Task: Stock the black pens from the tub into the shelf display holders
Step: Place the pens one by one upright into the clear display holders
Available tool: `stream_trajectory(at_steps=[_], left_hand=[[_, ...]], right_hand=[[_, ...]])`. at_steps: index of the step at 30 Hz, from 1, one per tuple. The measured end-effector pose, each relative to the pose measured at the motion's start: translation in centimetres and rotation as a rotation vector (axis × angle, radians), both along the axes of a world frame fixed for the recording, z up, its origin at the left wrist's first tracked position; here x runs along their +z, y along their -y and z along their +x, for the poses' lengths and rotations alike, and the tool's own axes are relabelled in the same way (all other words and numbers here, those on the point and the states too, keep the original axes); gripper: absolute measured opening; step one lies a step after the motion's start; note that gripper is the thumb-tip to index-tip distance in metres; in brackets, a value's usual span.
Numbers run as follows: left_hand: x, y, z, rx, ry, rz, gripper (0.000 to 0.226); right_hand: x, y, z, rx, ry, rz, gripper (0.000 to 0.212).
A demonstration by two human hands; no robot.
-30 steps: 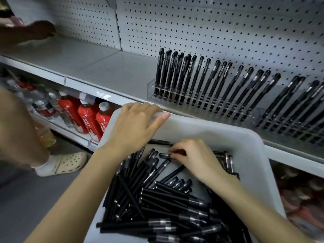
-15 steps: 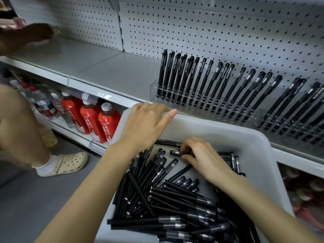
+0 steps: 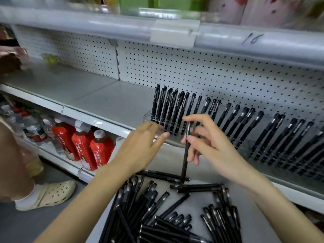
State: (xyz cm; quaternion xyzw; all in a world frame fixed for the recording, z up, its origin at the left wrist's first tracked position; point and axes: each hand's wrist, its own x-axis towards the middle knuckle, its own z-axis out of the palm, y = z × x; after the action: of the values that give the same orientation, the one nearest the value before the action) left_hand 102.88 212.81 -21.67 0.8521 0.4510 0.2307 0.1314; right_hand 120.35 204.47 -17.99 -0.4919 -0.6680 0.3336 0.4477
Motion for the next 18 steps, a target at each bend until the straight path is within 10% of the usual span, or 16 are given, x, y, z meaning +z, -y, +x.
stream_trajectory(at_steps=[6,18], left_hand=[[-0.2,-1.9,2.2,-0.042,-0.218,0.206,0.059],[-2.8,-2.9,2.8,-0.021,-0.244,0.343,0.061]], right_hand=[[2.8,-3.9,1.4,-0.288,-0.121,0.247,0.031],[1.8,-8.4,2.9,-0.479,0.264,0.465,0.030]])
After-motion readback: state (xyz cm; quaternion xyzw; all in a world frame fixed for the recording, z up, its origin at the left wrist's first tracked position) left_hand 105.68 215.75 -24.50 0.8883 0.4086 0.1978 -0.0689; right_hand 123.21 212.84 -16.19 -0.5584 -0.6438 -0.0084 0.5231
